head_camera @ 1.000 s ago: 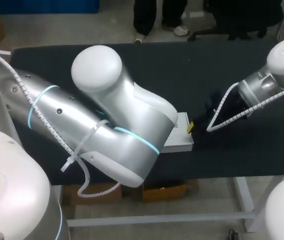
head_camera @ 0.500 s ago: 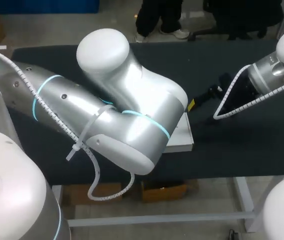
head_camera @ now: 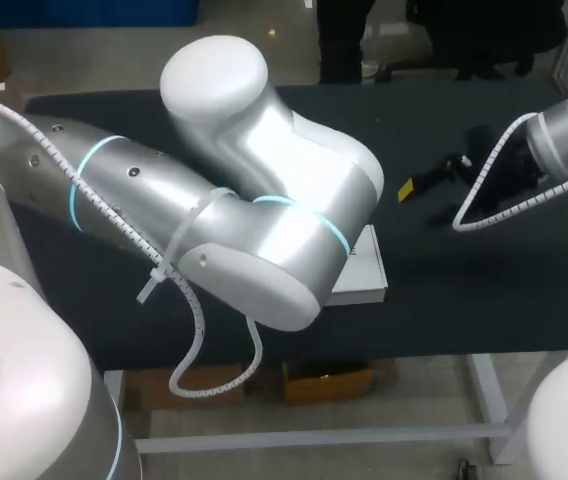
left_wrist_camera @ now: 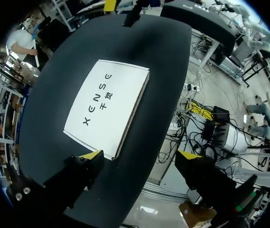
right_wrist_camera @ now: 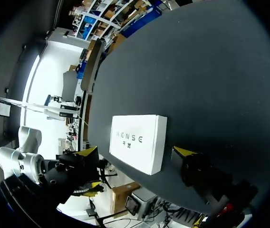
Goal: Assemble the packaging by folding the flat box into shape, placing the metal phone stand inside, and closing the box properly
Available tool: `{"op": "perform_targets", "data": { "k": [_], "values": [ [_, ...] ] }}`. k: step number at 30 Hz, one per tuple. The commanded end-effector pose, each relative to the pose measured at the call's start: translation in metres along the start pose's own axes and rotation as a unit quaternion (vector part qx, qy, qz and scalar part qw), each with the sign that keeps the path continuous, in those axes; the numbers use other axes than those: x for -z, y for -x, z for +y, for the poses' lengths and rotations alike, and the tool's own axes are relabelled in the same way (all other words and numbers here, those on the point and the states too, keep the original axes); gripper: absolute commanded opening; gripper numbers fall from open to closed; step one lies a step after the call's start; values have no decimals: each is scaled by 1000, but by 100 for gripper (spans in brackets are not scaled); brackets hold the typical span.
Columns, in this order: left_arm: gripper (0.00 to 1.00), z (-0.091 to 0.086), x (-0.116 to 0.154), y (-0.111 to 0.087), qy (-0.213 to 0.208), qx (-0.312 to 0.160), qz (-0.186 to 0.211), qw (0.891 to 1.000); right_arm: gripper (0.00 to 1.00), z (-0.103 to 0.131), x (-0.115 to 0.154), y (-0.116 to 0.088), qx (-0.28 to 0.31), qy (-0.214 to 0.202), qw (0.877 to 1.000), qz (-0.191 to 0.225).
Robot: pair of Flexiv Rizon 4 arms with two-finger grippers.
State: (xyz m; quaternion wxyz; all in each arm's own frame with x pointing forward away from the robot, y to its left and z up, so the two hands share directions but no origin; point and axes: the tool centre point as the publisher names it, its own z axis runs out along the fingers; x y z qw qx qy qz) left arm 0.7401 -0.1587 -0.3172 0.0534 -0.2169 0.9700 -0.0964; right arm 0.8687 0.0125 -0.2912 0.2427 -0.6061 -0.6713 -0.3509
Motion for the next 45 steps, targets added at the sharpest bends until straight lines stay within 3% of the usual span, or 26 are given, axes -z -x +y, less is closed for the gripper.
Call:
{"op": "perform_targets", "data": {
  "k": [1,4,7,24,26,28,36,45],
  "values": [
    [100,4,-8,-2,-4,-4,2,1000,100,-1,15,5,23,11,1000,12],
    [100,7,-11,-4,-4,-4,6,1000,100,3,27,9,55,11,998,23],
    [100,9,-13,-5,12,-20,11,1000,100,3,27,9,55,11,998,23],
    [100,9,-13,-5,12,-20,11,1000,100,3,27,9,55,11,998,23],
    [100,9,-13,-5,12,-20,11,1000,100,5,28,15,61,37,997,31],
    [100,4,-16,-7,16,-11,11,1000,100,10,33,18,76,64,995,8],
    [100,-8,-27,-33,33,46,7,998,100,41,66,28,189,117,975,10],
    [100,-3,-34,-54,36,129,-9,991,100,85,83,44,294,146,944,9]
  ]
}}
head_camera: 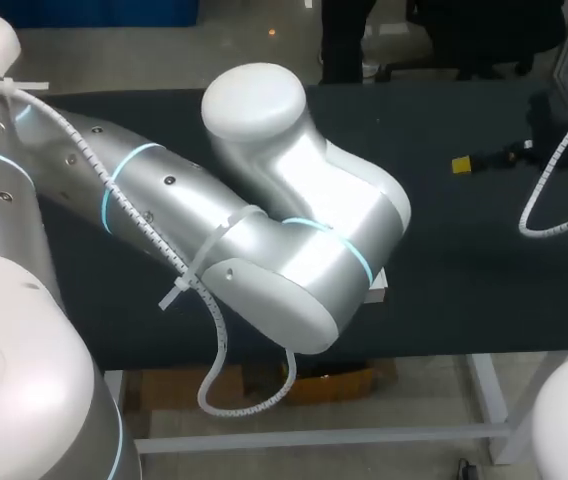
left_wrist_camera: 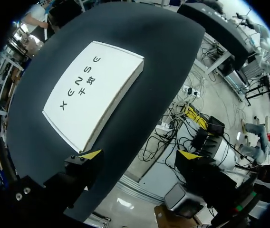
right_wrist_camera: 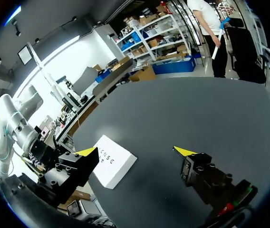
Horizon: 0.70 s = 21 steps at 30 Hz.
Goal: Assemble the packaging by folding the flat box into shape, placing the metal phone stand inside, and closing the box properly
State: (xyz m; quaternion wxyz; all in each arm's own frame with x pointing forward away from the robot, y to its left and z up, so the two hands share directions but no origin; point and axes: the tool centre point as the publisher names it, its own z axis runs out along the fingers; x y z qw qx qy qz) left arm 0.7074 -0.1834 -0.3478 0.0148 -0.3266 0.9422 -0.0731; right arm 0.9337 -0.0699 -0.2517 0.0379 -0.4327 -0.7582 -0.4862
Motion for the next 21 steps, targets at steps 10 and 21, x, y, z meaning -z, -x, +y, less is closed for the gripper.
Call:
{"op": "perform_targets", "data": {
  "k": [10,21],
  "values": [
    [100,9,-28,-22,-20,93,-35,995,100,33,-5,42,76,28,996,25],
    [100,-3,-47,-23,-30,152,-47,987,100,48,-3,52,110,26,993,30]
  ]
}}
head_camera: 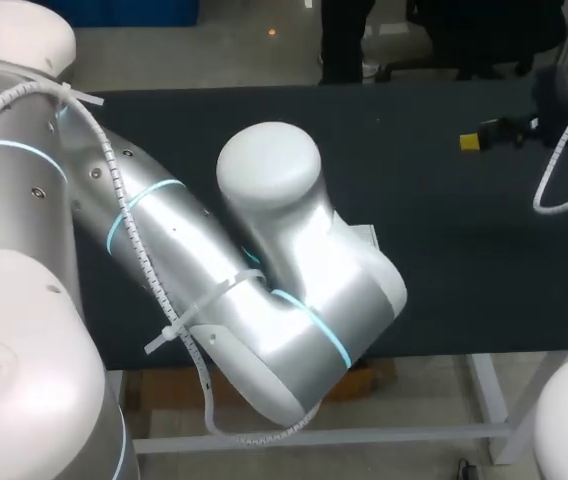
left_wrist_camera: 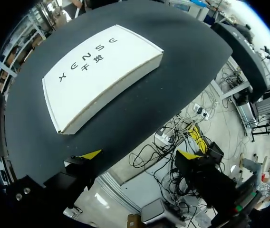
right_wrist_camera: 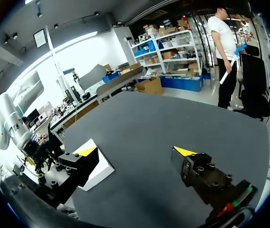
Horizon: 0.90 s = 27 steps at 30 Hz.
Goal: Assemble the packaging by folding the flat box into shape, placing the metal phone stand inside, and closing the box properly
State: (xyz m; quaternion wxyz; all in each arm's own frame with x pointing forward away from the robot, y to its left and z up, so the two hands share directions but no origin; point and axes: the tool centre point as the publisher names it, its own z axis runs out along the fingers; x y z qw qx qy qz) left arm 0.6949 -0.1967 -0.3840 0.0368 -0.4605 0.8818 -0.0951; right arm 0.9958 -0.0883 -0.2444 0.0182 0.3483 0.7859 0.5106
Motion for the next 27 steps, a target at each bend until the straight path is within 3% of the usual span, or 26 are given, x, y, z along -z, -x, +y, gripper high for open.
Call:
{"op": "perform_targets", "data": {
  "k": [1,7,22,27],
  "values": [
    [100,-5,-12,-9,0,15,-33,999,100,4,2,7,9,4,1000,21],
    [100,-16,-16,-12,18,79,-66,995,100,7,5,9,10,12,1000,16],
    [100,-16,-16,-12,18,79,-66,995,100,7,5,9,10,12,1000,16],
    [100,-28,-21,-8,19,109,-42,993,100,7,-4,5,19,14,999,26]
  ]
}}
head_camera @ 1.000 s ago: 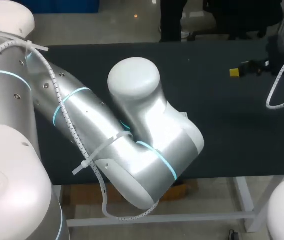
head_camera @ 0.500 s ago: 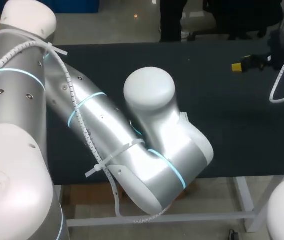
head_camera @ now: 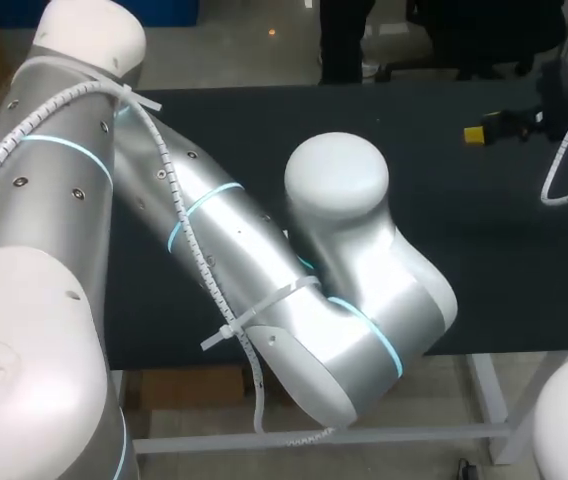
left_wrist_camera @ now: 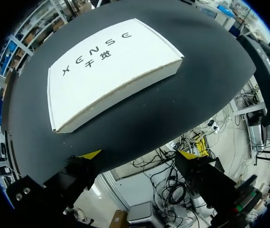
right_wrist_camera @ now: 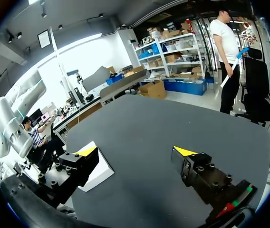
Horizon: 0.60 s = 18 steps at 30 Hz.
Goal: Assemble the packaging by folding the flat box into shape, placing the metal phone stand inside, and closing the box properly
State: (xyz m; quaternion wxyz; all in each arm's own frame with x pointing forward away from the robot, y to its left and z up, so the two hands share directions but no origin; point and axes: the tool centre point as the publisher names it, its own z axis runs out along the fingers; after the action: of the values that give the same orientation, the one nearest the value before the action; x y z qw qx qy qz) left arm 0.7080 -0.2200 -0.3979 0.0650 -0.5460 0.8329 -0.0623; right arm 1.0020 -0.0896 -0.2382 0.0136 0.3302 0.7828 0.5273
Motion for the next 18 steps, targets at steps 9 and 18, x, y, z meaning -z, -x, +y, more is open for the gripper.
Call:
{"op": "perform_targets", "data": {
  "k": [9,18],
  "values": [
    [100,-17,-9,9,10,79,22,997,100,4,-17,8,57,13,998,3],
    [100,-34,-9,14,14,130,3,991,100,8,-16,24,83,41,995,25]
  ]
}}
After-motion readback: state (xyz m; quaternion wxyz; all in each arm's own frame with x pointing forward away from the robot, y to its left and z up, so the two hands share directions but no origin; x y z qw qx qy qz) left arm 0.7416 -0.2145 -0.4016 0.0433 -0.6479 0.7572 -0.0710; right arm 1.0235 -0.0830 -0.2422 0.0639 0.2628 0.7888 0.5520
